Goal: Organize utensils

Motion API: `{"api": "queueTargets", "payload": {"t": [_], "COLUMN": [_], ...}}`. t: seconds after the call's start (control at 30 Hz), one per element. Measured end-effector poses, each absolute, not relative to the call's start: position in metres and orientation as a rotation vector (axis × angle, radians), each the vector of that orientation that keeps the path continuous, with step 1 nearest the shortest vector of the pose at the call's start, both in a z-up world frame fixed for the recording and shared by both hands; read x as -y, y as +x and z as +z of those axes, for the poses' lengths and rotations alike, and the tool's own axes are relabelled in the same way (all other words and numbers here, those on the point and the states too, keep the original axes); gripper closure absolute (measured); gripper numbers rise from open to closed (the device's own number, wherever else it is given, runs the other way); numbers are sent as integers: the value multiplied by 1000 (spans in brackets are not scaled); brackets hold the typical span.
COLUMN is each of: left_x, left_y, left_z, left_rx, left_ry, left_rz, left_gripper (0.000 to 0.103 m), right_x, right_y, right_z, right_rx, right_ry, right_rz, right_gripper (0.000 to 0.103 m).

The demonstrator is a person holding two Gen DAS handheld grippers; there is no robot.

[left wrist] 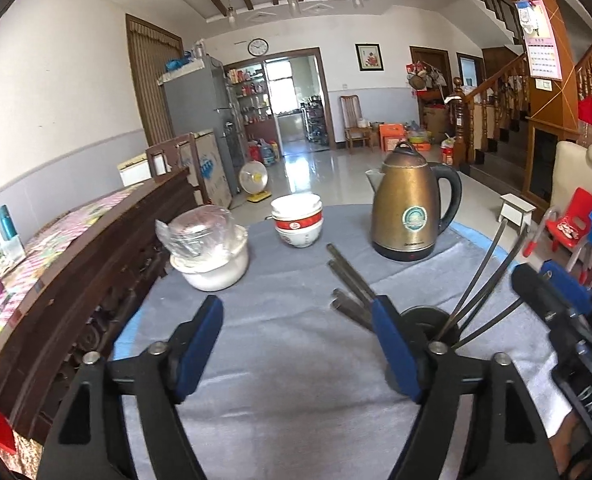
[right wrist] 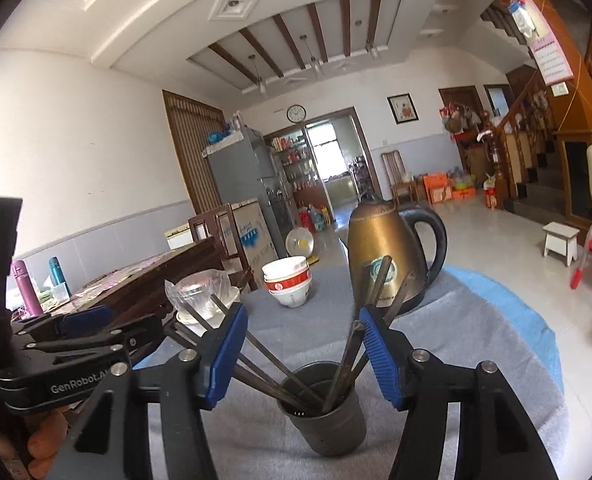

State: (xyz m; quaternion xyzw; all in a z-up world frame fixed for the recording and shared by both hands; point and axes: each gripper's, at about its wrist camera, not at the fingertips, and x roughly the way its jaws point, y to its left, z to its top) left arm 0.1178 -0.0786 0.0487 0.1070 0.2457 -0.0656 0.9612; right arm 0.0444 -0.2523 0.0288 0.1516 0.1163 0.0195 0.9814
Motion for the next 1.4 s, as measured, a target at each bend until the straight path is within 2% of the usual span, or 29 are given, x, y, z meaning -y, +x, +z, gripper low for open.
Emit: {"api": "queueTargets", "payload": {"t": [0.23, 0.87, 1.4], "left_x": [55, 18, 11], "left_y": [94, 67, 79], "left_z": [46, 4, -30], "left_rx": [-517, -628, -705], "left_ry": [199, 194, 214], "left_rz": [-104, -48, -24], "left_gripper": [16, 15, 15], "right_x": [243, 209, 197], "right_y": [16, -23, -15], "right_z": [33, -5, -16], "right_rx": [-240, -466, -511], "right_ry": [303, 316, 282], "right_rz": [42, 72, 46], "right_gripper": [40, 40, 40]}}
